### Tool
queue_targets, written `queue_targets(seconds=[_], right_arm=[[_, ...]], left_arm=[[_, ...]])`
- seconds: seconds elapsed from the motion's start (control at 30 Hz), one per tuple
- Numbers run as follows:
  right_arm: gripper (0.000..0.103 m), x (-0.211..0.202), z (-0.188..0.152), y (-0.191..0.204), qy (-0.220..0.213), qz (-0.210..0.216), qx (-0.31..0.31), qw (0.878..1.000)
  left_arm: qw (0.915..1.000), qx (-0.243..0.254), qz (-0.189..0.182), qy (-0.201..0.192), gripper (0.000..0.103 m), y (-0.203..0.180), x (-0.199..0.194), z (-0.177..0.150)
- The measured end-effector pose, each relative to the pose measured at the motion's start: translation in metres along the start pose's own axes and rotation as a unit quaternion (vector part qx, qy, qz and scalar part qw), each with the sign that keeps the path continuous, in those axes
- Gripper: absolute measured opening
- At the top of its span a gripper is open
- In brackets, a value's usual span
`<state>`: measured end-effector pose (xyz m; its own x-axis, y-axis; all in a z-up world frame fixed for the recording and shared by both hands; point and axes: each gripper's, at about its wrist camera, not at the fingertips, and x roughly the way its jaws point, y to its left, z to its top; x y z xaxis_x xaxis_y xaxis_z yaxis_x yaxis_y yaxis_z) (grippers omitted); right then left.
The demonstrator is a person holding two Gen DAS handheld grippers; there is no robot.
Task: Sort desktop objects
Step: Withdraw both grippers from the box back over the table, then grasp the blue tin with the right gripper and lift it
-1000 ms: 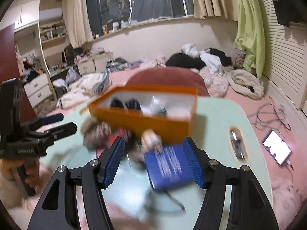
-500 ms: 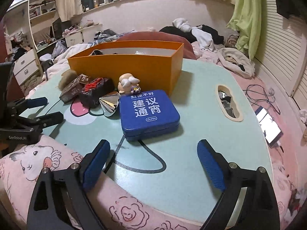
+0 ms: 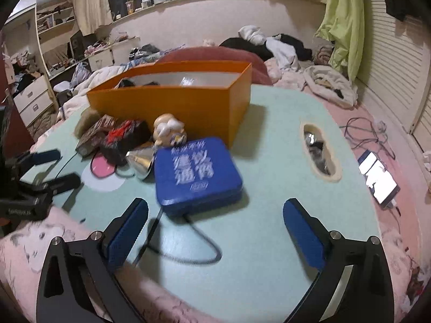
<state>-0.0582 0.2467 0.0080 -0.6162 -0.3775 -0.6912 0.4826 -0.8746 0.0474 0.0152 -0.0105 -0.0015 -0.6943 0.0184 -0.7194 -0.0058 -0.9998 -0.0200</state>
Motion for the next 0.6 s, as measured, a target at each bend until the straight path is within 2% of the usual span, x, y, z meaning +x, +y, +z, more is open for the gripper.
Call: queue_targets(seconds=[0.3, 0.43, 0.5, 0.6], right_arm=[[0.100, 0.010, 0.017, 0.000, 0.005, 0.012, -0.010, 1.000], [0.100, 0.022, 0.024, 0.008, 0.030, 0.014, -0.031, 0.999], [0.095, 0.029, 0.024, 0.013, 0.049, 0.006, -0.044, 0.998], [0.071, 0.027, 0.021, 0.008, 0.039, 0.015, -0.036, 0.998]], left_arm=[[1.0000, 0.000, 0.000, 0.000, 0.103, 0.002, 0.000, 0.000], [1.0000, 0.000, 0.000, 0.000, 0.103, 0.001, -0.001, 0.000], [1.0000, 0.002, 0.001, 0.000, 0.103, 0.001, 0.000, 0.000], [1.0000, 0.001, 0.000, -0.001, 0.103, 0.002, 0.001, 0.002]])
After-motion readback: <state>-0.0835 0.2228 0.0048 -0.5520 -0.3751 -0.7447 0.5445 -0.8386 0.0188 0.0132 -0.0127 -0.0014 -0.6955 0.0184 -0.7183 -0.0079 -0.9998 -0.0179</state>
